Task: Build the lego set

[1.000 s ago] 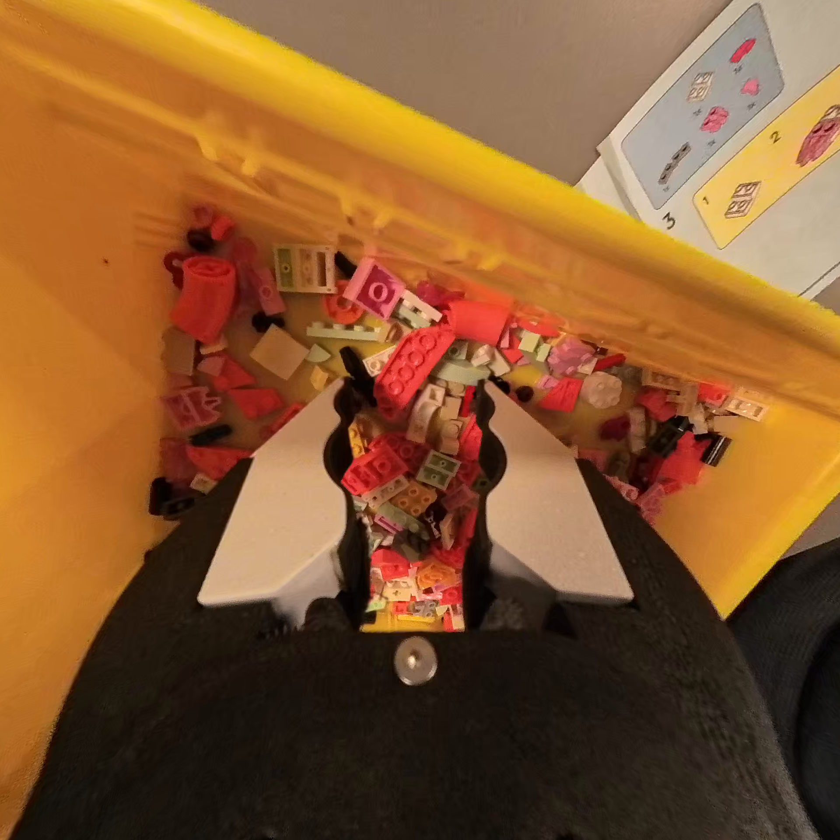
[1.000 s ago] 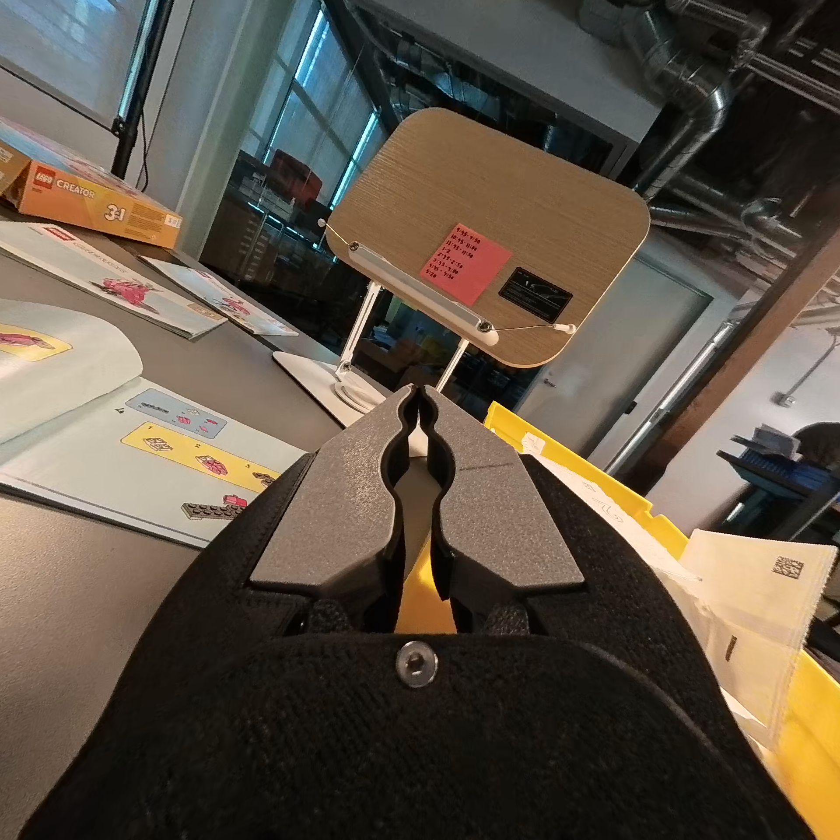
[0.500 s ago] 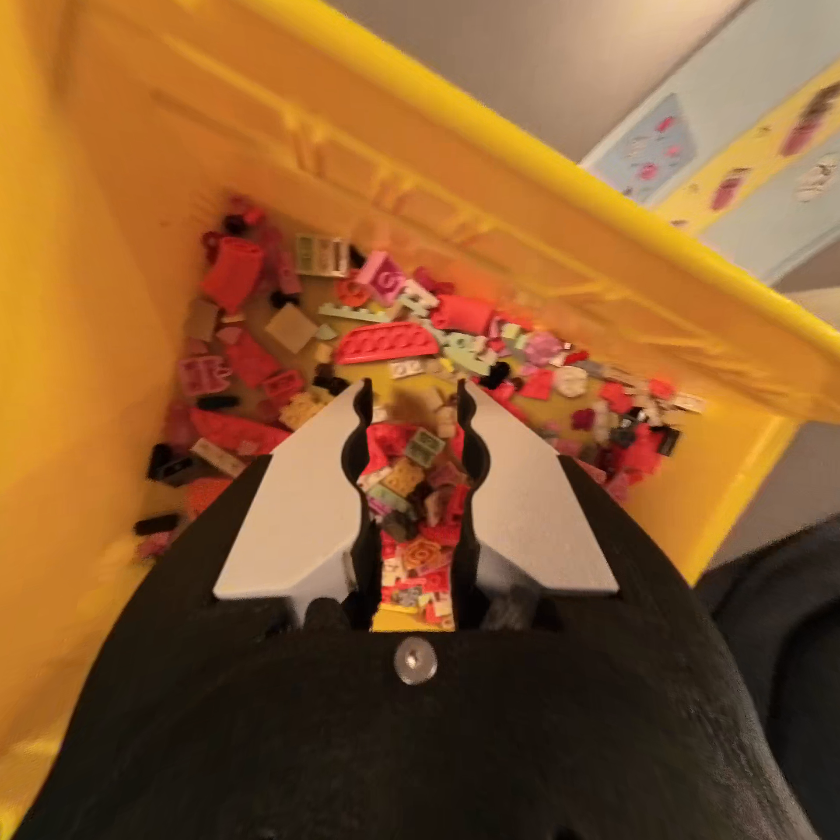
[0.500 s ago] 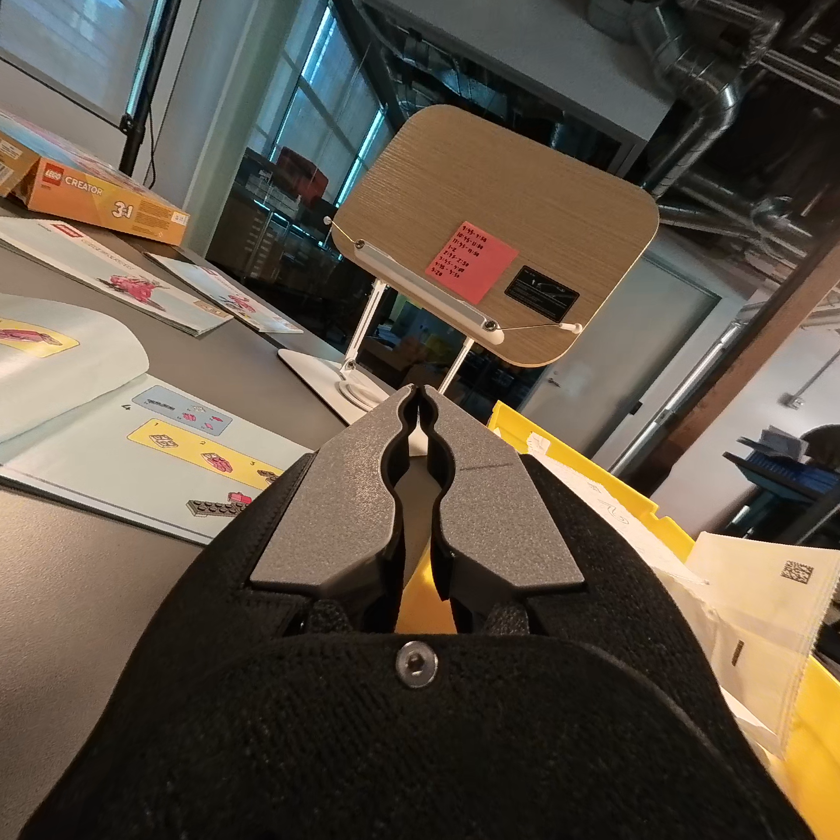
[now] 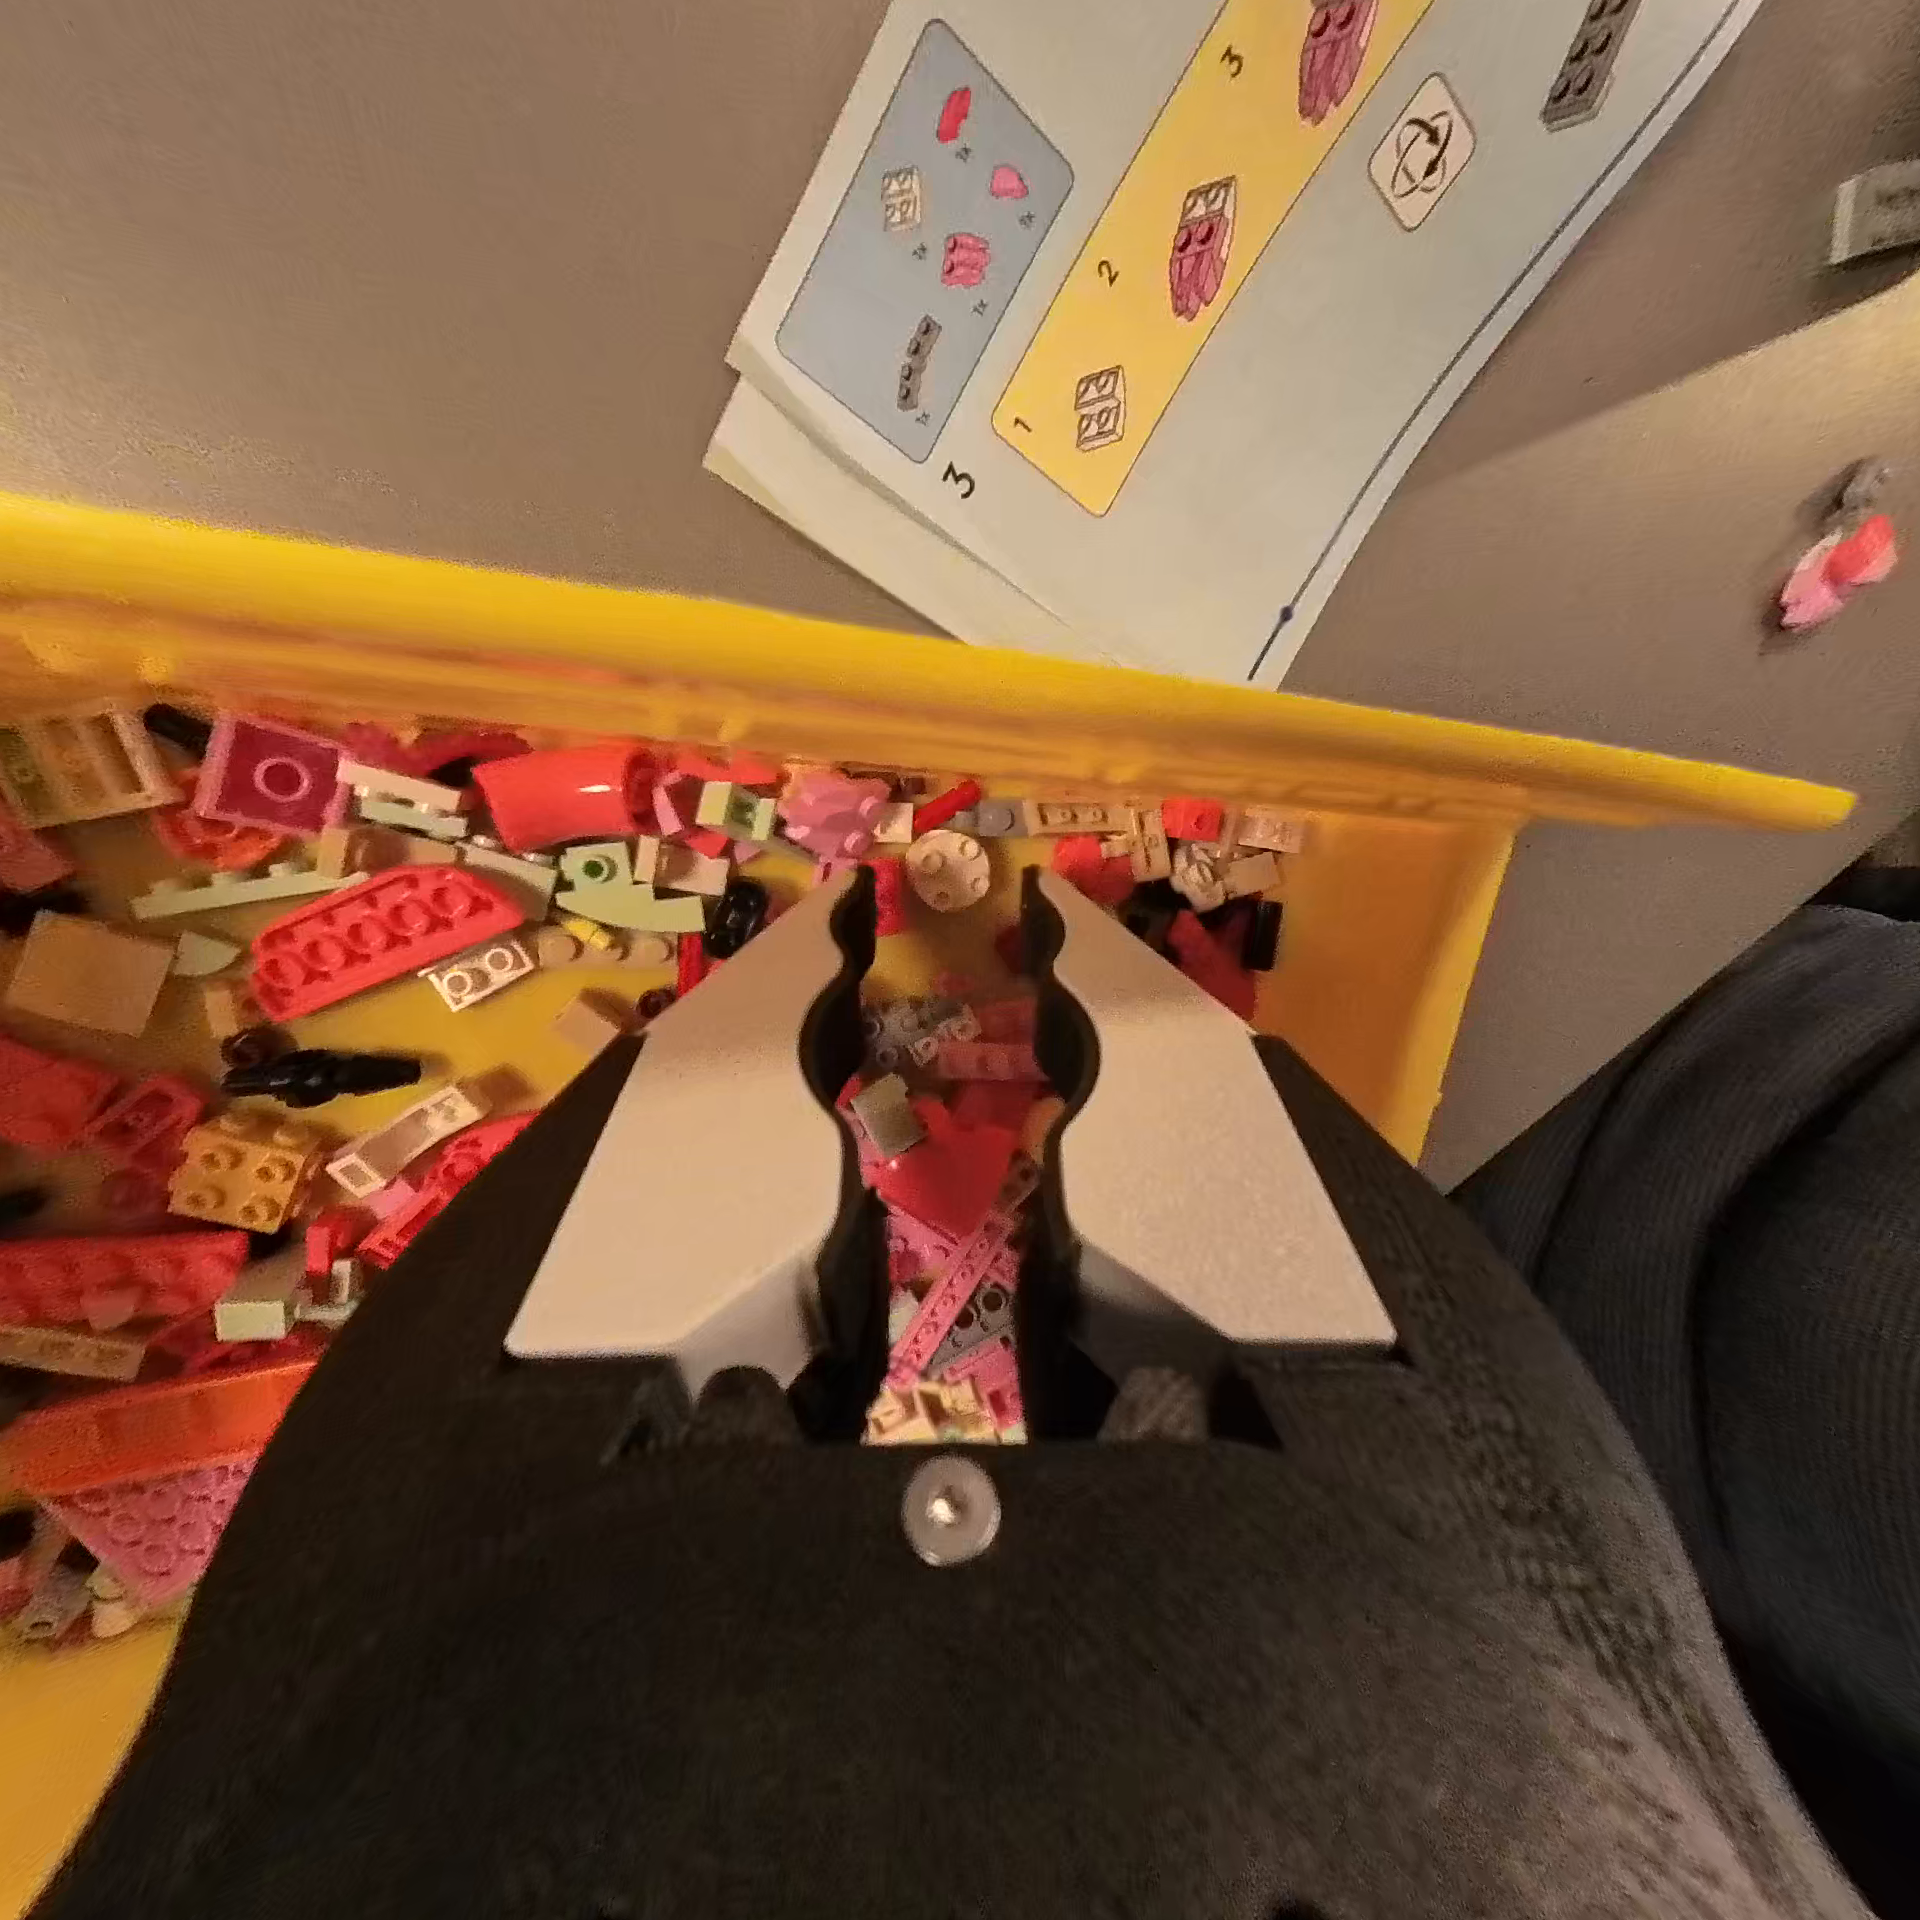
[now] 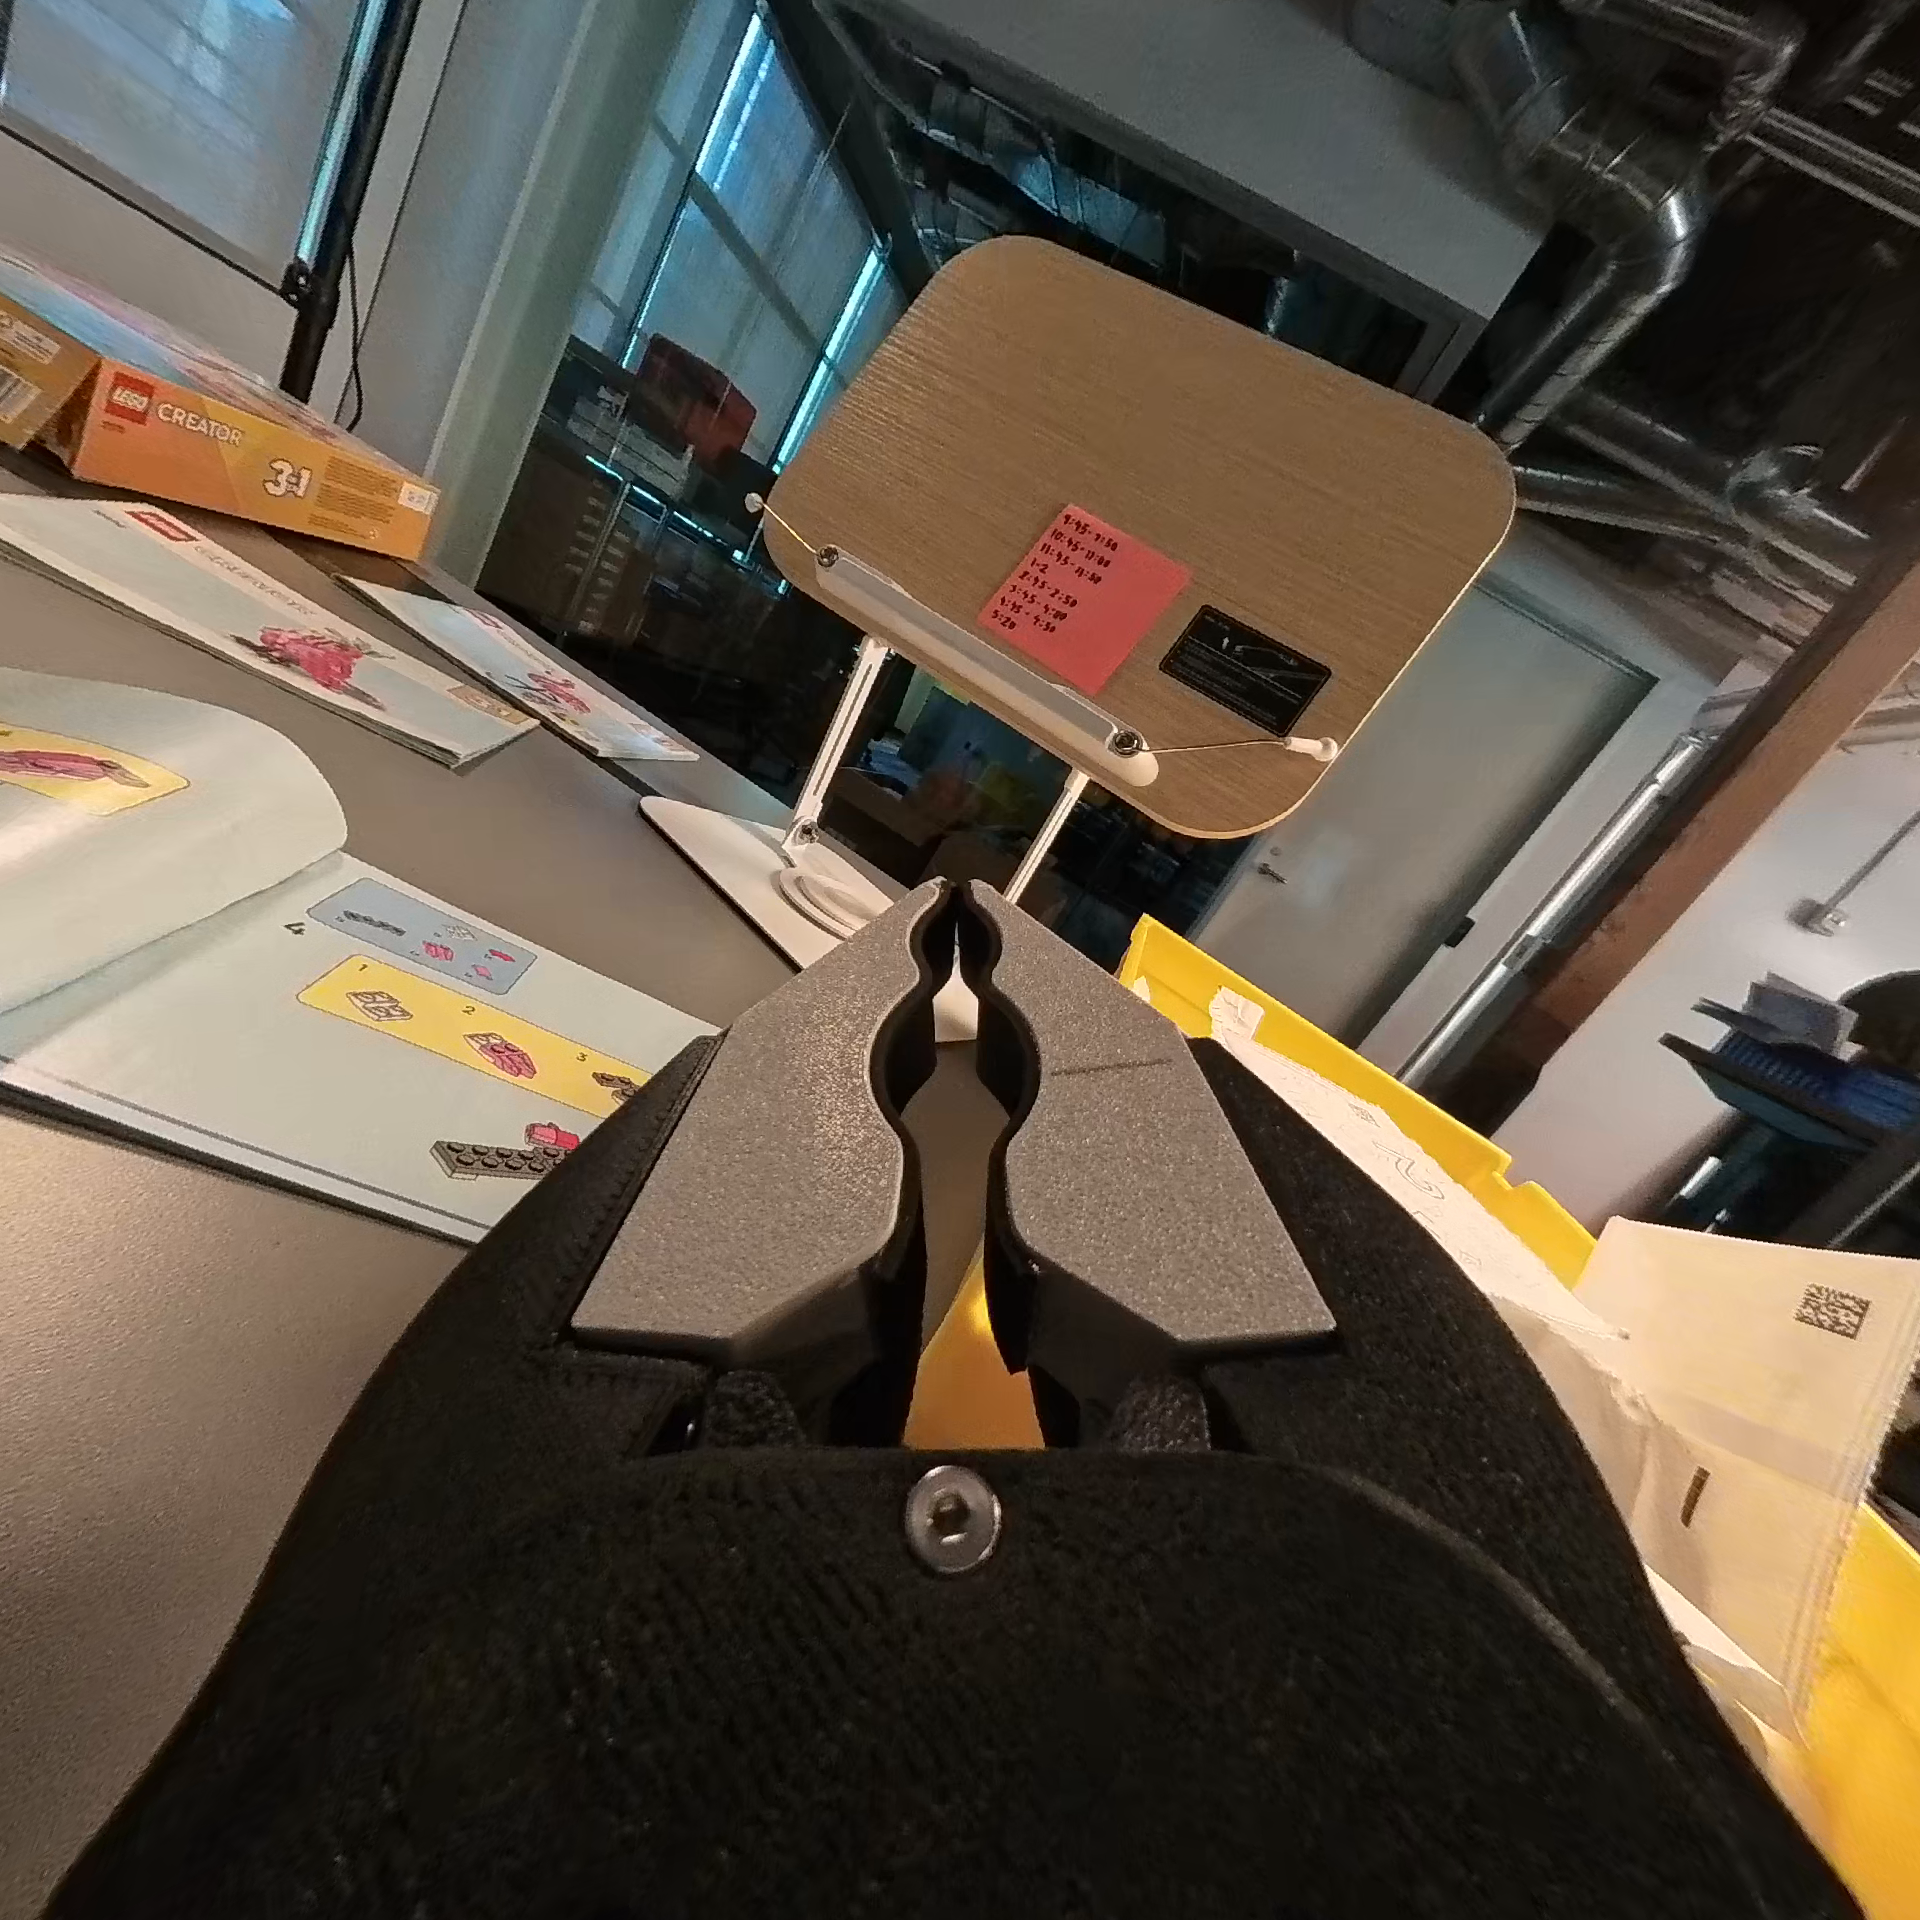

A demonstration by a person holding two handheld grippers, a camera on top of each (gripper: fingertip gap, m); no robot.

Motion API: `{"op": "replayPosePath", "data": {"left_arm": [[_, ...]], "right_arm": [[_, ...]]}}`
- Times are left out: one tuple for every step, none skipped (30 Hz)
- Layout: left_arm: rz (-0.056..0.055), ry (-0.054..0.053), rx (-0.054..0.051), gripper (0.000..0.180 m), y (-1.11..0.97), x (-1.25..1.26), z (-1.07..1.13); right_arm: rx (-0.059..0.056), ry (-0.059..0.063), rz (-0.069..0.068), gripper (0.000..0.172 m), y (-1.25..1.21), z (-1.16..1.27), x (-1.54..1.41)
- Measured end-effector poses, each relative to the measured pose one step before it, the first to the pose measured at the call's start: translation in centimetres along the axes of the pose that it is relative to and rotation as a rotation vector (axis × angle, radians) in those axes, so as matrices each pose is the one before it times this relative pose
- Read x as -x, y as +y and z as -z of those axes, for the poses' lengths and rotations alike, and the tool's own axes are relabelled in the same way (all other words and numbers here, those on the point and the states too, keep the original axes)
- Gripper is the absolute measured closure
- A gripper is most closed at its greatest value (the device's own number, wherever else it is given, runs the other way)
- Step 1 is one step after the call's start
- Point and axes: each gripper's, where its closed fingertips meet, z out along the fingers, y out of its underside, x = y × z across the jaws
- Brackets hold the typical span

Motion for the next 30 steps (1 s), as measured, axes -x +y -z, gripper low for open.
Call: {"op": "replayPosePath", "data": {"left_arm": [[-0.0042, -0.0061, 0.0096, 0.153, 0.059, -0.036, -0.217], [-0.0043, -0.0041, 0.0094, 0.152, 0.075, -0.04, -0.225], [-0.0041, -0.0061, 0.0088, 0.152, 0.097, -0.018, -0.198], [-0.0048, -0.0059, 0.0093, 0.154, 0.147, -0.048, -0.17], [-0.0046, -0.0062, 0.01, 0.166, 0.206, -0.054, -0.121], [-0.0019, -0.0086, 0.0018, 0.166, 0.105, -0.034, 0.008], [-0.0018, -0.0154, 0.0062, 0.166, 0.19, 0.111, 0.102], [-0.0038, -0.0233, 0.0037, 0.167, 0.201, 0.268, 0.149], [0.0012, -0.0226, -0.0011, 0.167, 0.166, 0.326, 0.187], [0.0099, -0.015, -0.0078, 0.167, 0.083, 0.3, 0.239], [0.016, -0.0103, -0.0114, 0.167, 0.038, 0.301, 0.275], [0.0177, -0.0122, -0.0109, 0.167, 0.046, 0.381, 0.301], [0.0147, -0.0198, -0.0092, 0.167, 0.055, 0.508, 0.299], [0.0121, -0.032, -0.0096, 0.167, 0.04, 0.705, 0.305], [0.0092, -0.0366, -0.0085, 0.167, 0.037, 0.763, 0.287], [0.0076, -0.0331, -0.0075, 0.166, 0.036, 0.696, 0.266], [0.009, -0.0307, -0.006, 0.166, 0.04, 0.672, 0.233], [0.0091, -0.0293, -0.0032, 0.166, 0.071, 0.648, 0.189], [0.009, -0.024, 0.0008, 0.166, 0.122, 0.597, 0.123], [0.0115, -0.0151, 0.0031, 0.166, 0.151, 0.485, 0.067], [0.0132, 0.0012, 0.0033, 0.164, 0.146, 0.24, -0.001], [0.012, 0.0213, -0.0009, 0.153, 0.053, -0.09, -0.022], [0.0117, 0.031, -0.0082, 0.147, -0.042, -0.296, 0.003], [0.0072, 0.0373, -0.0174, 0.142, -0.195, -0.492, 0.043], [0.0007, 0.0502, -0.0195, 0.139, -0.225, -0.809, 0.048], [-0.0014, 0.0587, -0.0182, 0.139, -0.205, -1.054, 0.022], [0.0001, 0.0576, -0.0123, 0.138, -0.128, -1.15, -0.056], [-0.0078, 0.0622, -0.0024, 0.139, 0.008, -1.323, -0.168], [-0.0172, 0.0544, 0.0098, 0.14, 0.184, -1.273, -0.306], [-0.0209, 0.0236, 0.0211, 0.143, 0.326, -0.849, -0.418]], "right_arm": [[0.0, 0.0006, 0.0003, 0.172, 0.0, 0.0, -0.01], [-0.0004, 0.0, -0.0005, 0.172, -0.005, 0.005, -0.001], [-0.0003, -0.0005, -0.0007, 0.172, -0.003, 0.006, 0.006], [0.0002, 0.0001, -0.0002, 0.172, 0.008, -0.004, -0.007], [-0.0001, -0.0003, -0.0004, 0.172, -0.009, -0.003, 0.002], [-0.0001, -0.0003, -0.0003, 0.172, -0.001, 0.007, 0.001], [-0.0003, -0.0005, -0.0001, 0.172, -0.004, -0.002, 0.007], [-0.0003, -0.0006, -0.0006, 0.172, -0.004, -0.002, 0.013], [0.0001, -0.0007, -0.0004, 0.172, 0.007, -0.004, 0.006], [0.0003, -0.0009, 0.0002, 0.172, 0.003, -0.007, 0.017], [-0.0004, -0.0003, 0.0005, 0.172, -0.011, 0.002, 0.008], [-0.001, -0.0007, 0.0004, 0.172, -0.025, 0.003, 0.021], [-0.0002, -0.001, 0.0008, 0.172, -0.015, 0.0, 0.027], [0.0, -0.0003, 0.001, 0.172, 0.002, -0.001, 0.015], [-0.0005, -0.0005, 0.0002, 0.172, -0.013, 0.001, 0.012], [-0.0003, -0.0007, 0.0003, 0.172, -0.01, 0.002, 0.015], [0.0006, -0.0008, 0.0002, 0.172, 0.007, -0.004, 0.014], [0.0007, -0.0006, -0.0003, 0.172, 0.014, -0.009, 0.008], [0.0, -0.0001, -0.0004, 0.172, 0.006, -0.005, -0.003], [0.0, -0.0004, -0.0002, 0.172, 0.001, 0.008, 0.002], [0.0002, -0.0001, 0.0002, 0.172, -0.003, -0.002, 0.012], [-0.0001, -0.0002, 0.0001, 0.172, -0.001, -0.001, 0.001], [-0.0001, -0.0004, 0.0001, 0.172, -0.002, -0.001, 0.005], [0.0001, -0.0005, 0.0002, 0.172, 0.001, 0.001, 0.005], [-0.0002, -0.0002, 0.0004, 0.172, -0.008, 0.004, 0.007], [-0.0002, -0.0007, 0.0006, 0.172, -0.015, -0.001, 0.025], [0.0001, -0.0009, 0.001, 0.172, 0.004, -0.001, 0.023], [-0.0002, -0.0007, 0.0006, 0.172, -0.009, -0.005, 0.018], [-0.0001, -0.0013, 0.0001, 0.172, 0.006, -0.007, 0.027], [0.0004, -0.0011, 0.0007, 0.172, -0.002, -0.001, 0.023]]}}
